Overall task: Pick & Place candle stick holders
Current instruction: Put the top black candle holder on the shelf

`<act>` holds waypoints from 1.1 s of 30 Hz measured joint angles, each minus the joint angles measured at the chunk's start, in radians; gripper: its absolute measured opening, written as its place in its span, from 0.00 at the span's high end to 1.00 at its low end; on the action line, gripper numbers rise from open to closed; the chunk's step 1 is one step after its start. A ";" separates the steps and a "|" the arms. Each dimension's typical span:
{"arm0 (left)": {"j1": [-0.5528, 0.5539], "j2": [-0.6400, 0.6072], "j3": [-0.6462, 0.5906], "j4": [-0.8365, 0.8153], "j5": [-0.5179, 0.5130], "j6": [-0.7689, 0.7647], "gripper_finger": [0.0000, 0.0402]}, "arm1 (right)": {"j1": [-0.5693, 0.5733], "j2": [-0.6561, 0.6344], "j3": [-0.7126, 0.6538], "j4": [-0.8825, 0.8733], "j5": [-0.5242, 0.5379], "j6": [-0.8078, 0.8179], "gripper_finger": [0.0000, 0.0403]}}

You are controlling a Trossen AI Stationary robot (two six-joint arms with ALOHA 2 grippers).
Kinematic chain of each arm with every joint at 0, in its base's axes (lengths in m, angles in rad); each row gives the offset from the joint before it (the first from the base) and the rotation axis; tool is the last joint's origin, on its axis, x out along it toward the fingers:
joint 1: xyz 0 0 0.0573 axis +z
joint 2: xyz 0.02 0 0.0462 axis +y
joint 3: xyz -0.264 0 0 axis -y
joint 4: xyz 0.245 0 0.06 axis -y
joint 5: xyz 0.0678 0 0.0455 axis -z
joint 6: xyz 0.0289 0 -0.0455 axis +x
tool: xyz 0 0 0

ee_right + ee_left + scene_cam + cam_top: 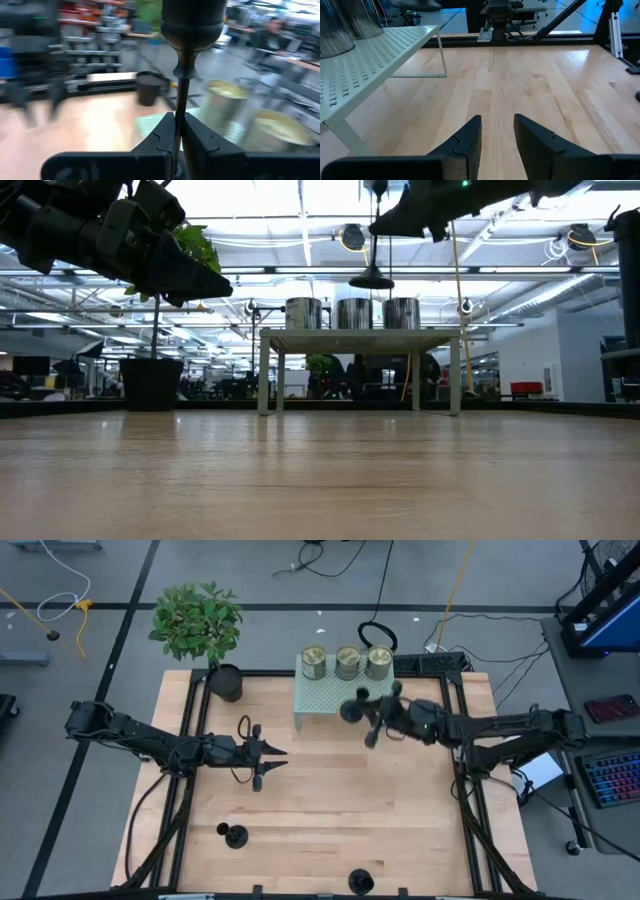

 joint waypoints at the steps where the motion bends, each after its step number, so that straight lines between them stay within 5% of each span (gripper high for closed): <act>1: 0.000 0.000 0.000 0.000 0.000 0.000 0.70 | -0.021 -0.005 0.002 -0.009 0.017 0.009 0.98; 13: 0.000 0.000 0.000 -0.001 0.001 0.000 0.70 | -0.246 -0.023 0.003 -0.214 0.015 0.134 0.98; 33: -0.002 0.000 0.000 -0.002 0.002 -0.005 0.70 | -0.282 -0.030 -0.094 -0.149 0.018 0.221 0.94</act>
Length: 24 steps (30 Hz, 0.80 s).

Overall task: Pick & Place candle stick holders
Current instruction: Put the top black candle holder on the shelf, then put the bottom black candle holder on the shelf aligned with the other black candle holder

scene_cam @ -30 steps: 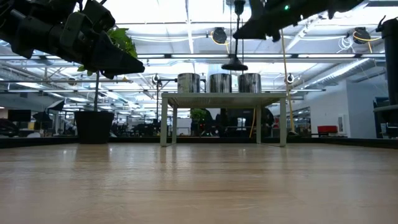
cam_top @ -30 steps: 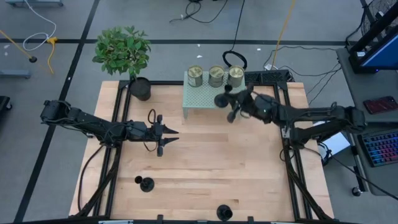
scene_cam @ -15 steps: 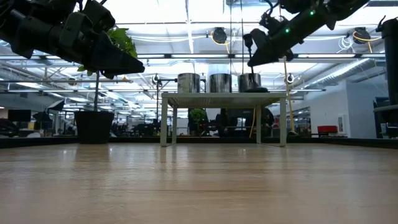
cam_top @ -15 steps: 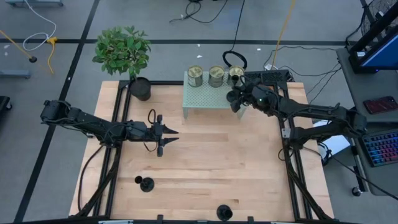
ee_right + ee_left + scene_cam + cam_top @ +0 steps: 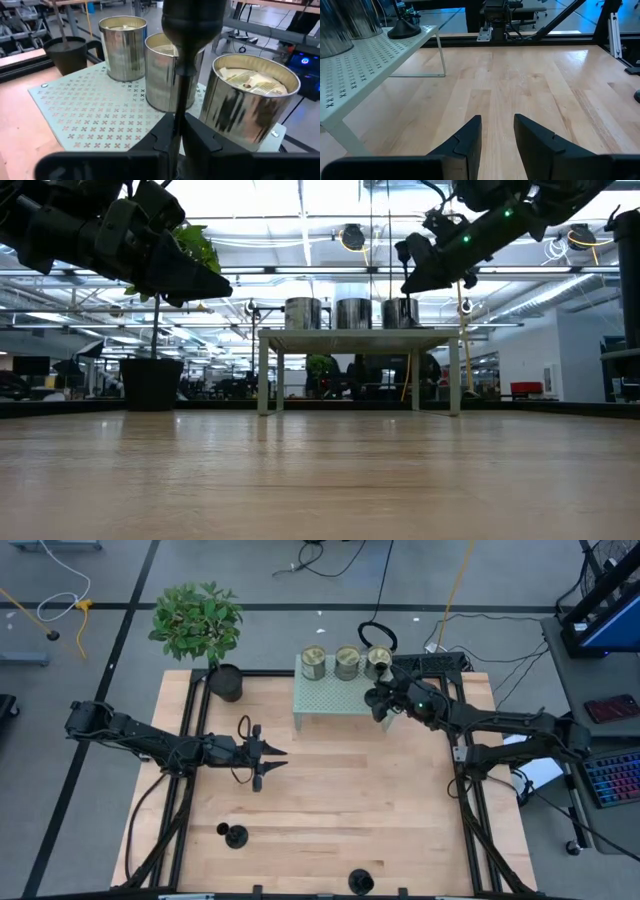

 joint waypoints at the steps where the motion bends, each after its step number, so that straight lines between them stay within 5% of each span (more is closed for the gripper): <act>1: 0.000 0.000 0.000 0.000 0.000 0.000 0.70 | 0.000 0.000 -0.001 -0.003 -0.003 -0.002 0.92; 14: 0.000 0.000 0.000 0.000 0.000 0.000 0.70 | 0.001 -0.016 -0.004 -0.043 -0.005 -0.029 0.67; 24: 0.001 0.000 0.000 0.000 0.000 0.000 0.70 | 0.022 -0.153 -0.003 -0.189 -0.018 -0.026 0.54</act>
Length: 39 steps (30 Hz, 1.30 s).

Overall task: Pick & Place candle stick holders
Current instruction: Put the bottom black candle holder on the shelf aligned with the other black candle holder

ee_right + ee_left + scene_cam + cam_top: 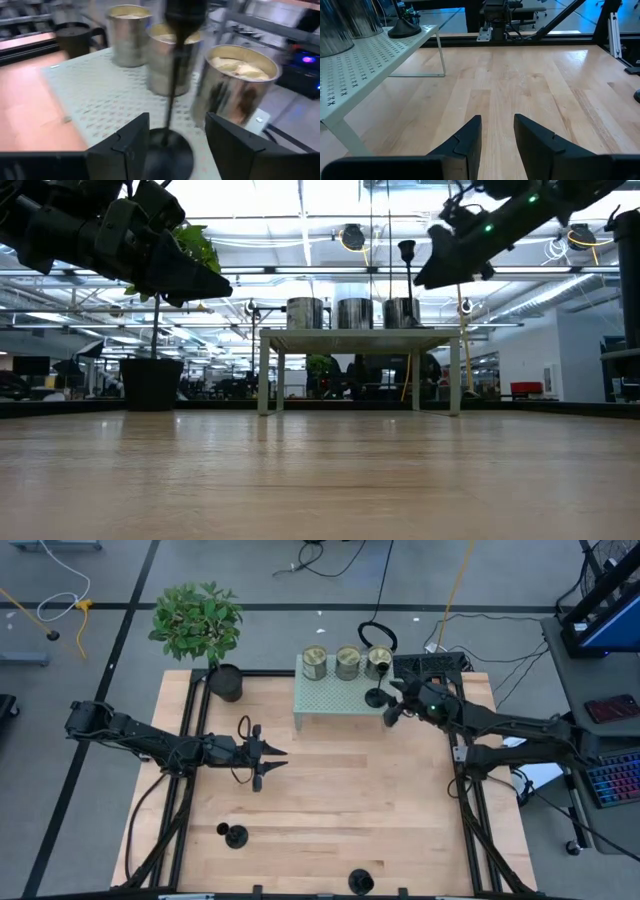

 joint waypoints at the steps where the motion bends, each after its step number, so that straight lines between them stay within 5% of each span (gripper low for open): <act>1: 0.000 0.000 0.000 0.000 0.000 0.000 0.70 | 0.008 -0.016 0.000 -0.021 -0.028 0.000 0.53; 13: 0.000 0.000 0.000 0.000 0.000 -0.026 0.70 | 0.194 -0.133 -0.002 -0.262 -0.462 0.038 0.57; 18: 0.000 0.000 0.000 0.000 0.000 -0.026 0.70 | 0.305 -0.132 -0.079 -0.202 -0.605 0.035 0.58; 30: 0.000 0.000 0.000 0.002 -0.001 -0.026 0.70 | 0.604 -0.014 -0.440 0.551 -0.673 0.138 0.57; 39: 0.000 0.000 0.000 0.040 -0.001 -0.026 0.70 | 0.741 0.258 -0.413 0.844 -0.667 0.002 0.57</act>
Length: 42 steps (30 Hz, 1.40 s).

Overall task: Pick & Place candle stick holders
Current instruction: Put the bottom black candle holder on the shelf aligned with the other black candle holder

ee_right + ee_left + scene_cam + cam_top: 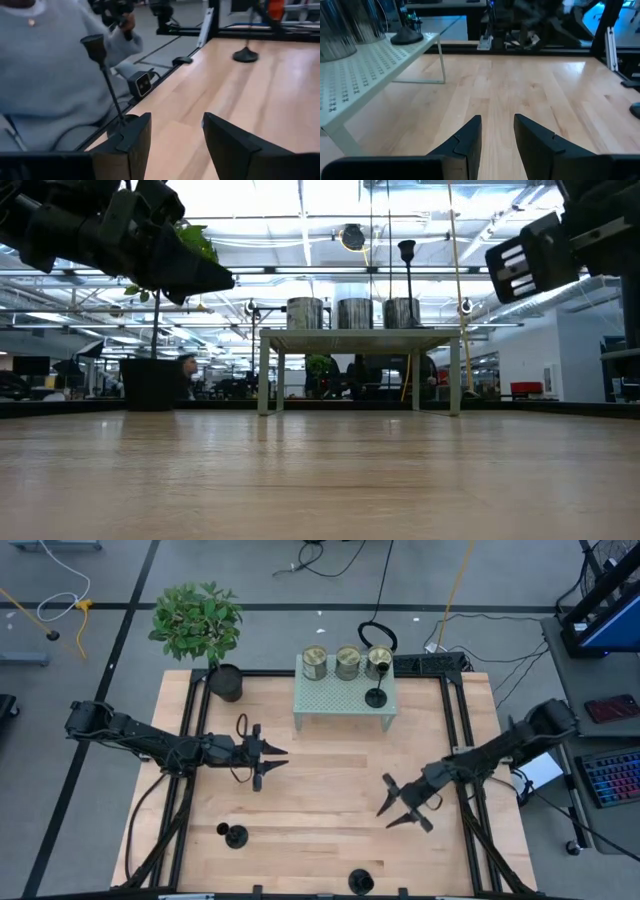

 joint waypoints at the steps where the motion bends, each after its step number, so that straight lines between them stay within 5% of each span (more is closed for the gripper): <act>1: 0.000 0.000 0.000 0.004 0.000 0.000 0.70 | 0.007 0.032 0.017 0.002 -0.001 -0.003 0.57; 6: 0.000 0.000 0.000 0.010 0.000 0.007 0.70 | 0.027 0.176 0.107 0.000 -0.011 -0.002 0.57; 13: 0.000 0.000 0.000 0.047 0.000 0.102 0.70 | 0.049 0.322 0.225 0.008 -0.154 -0.002 0.57; 23: 0.000 0.000 0.001 0.194 0.000 0.321 0.70 | 0.106 0.471 0.289 0.192 -0.152 -0.002 0.58; 42: 0.001 0.000 0.013 0.253 0.001 0.554 0.70 | 0.170 0.667 0.483 0.208 -0.155 -0.001 0.59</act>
